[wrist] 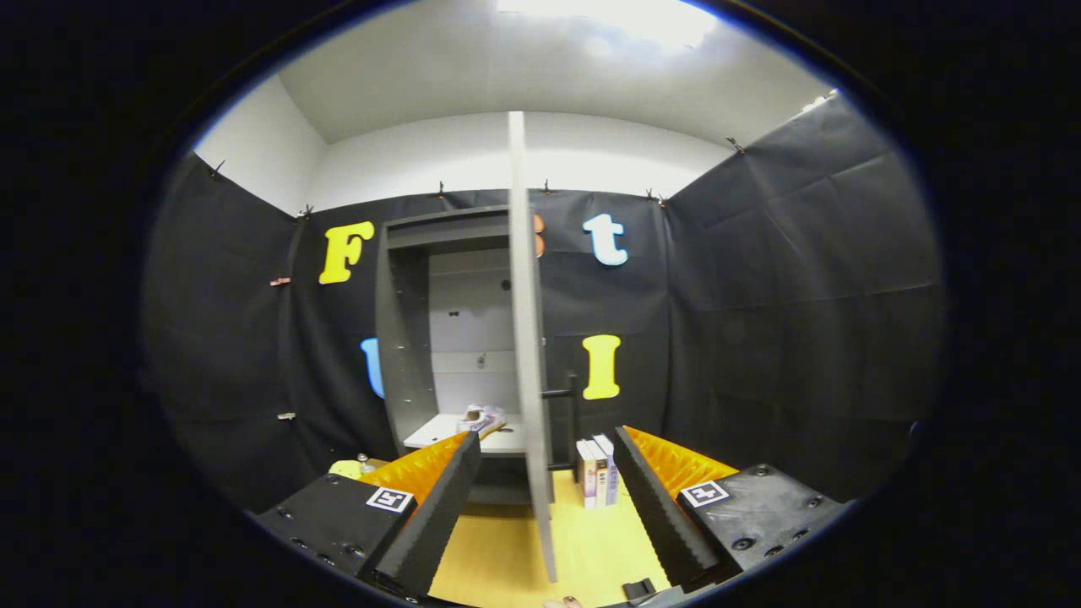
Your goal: Open the shoe cabinet door, grab the shoes and put them into the shoe cabinet, then close the shoe cabinet door.
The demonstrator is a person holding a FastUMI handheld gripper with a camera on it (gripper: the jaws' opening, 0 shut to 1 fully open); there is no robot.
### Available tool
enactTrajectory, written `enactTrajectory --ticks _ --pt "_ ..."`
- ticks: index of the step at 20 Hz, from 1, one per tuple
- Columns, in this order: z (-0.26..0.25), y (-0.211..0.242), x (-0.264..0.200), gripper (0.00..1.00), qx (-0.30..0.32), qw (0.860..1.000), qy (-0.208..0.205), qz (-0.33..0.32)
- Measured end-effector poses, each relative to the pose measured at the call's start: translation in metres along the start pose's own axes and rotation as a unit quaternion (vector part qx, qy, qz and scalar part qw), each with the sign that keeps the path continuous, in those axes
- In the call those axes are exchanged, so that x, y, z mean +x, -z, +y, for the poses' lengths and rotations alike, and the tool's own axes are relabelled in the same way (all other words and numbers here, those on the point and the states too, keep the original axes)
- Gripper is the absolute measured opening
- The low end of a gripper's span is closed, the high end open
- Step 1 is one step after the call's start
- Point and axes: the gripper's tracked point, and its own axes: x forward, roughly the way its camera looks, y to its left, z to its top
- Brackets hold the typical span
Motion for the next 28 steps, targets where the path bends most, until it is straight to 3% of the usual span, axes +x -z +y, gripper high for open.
enactTrajectory --ticks 4,10,14,22,28 --pt "-0.055 0.008 0.037 0.99 -0.003 1.000 0.020 0.000" --pt "-0.082 0.040 0.093 0.98 0.025 0.999 0.000 0.025" --pt "-0.063 0.049 0.127 0.98 0.023 0.999 -0.028 0.035" --pt "-0.044 0.049 0.124 0.97 0.043 0.998 -0.034 0.034" --pt "0.037 0.057 0.120 0.97 0.018 0.996 -0.079 0.039"
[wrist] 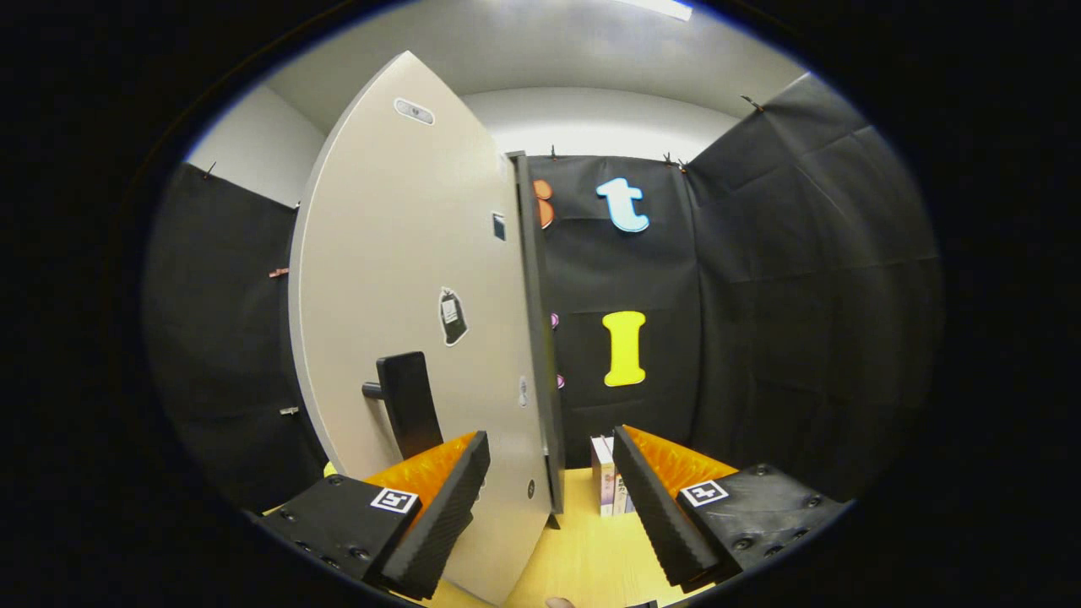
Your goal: Open the shoe cabinet door, grab the shoes and put them into the shoe cabinet, then close the shoe cabinet door.
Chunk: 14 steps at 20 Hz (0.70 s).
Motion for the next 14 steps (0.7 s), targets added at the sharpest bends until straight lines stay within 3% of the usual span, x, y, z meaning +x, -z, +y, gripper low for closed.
enactTrajectory --ticks 6,14 --pt "0.081 0.014 0.028 0.97 0.003 1.000 -0.029 0.002" --pt "0.199 0.057 0.104 0.98 0.025 0.995 -0.087 0.035"
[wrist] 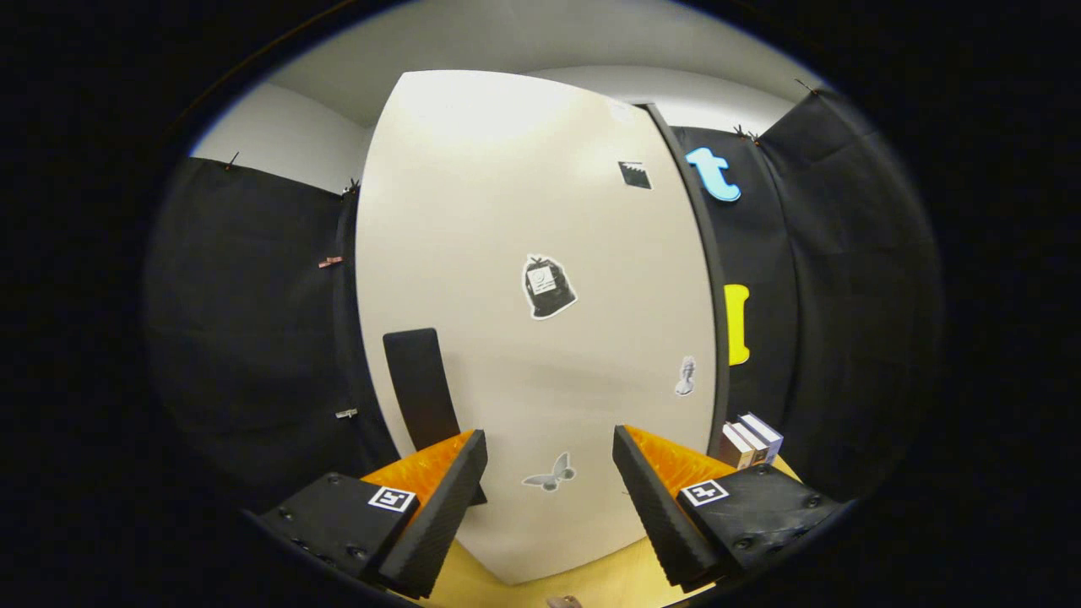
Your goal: Open the shoe cabinet door, grab the shoes and put them into the shoe cabinet, then close the shoe cabinet door.
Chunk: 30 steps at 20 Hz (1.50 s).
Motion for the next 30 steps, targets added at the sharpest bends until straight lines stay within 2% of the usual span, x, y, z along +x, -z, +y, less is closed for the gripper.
enactTrajectory --ticks 6,16,30 --pt "0.042 -0.001 0.017 0.98 -0.016 1.000 0.002 -0.016" --pt "0.038 -0.023 0.009 0.98 -0.024 0.999 0.031 -0.036" --pt "0.043 -0.028 0.025 0.98 -0.042 0.998 0.032 -0.044"
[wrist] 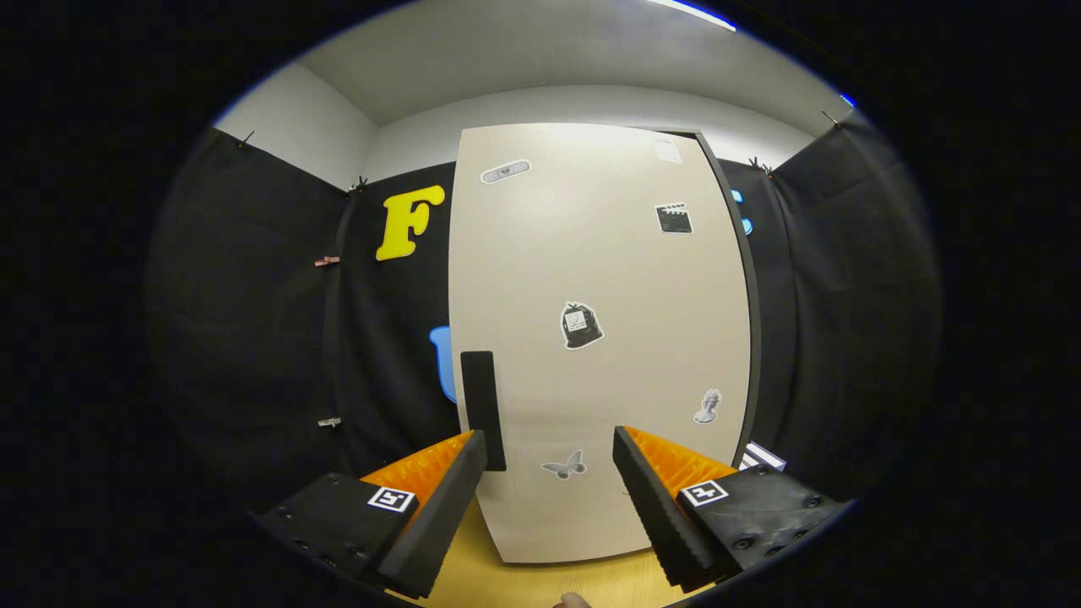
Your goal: Open the shoe cabinet door, grab the shoes and put them into the shoe cabinet, then close the shoe cabinet door.
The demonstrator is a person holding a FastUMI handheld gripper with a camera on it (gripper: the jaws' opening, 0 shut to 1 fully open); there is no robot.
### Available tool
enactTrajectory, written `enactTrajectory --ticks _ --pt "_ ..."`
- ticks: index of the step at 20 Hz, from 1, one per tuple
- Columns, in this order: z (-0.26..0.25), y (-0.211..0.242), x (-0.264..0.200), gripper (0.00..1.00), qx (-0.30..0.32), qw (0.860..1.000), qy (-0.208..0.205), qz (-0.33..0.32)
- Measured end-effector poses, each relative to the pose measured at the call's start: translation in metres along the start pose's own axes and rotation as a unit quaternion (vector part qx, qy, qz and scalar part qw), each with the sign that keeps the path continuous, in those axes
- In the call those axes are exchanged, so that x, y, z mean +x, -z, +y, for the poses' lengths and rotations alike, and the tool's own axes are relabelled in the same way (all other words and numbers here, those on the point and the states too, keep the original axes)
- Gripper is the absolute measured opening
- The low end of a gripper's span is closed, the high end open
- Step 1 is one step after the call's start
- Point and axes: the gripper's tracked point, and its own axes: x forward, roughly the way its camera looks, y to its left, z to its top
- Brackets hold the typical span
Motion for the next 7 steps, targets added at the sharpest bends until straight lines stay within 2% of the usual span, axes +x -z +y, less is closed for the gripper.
enactTrajectory --ticks 7 --pt "0.0019 0.0002 0.0113 0.98 -0.004 1.000 0.002 -0.001"
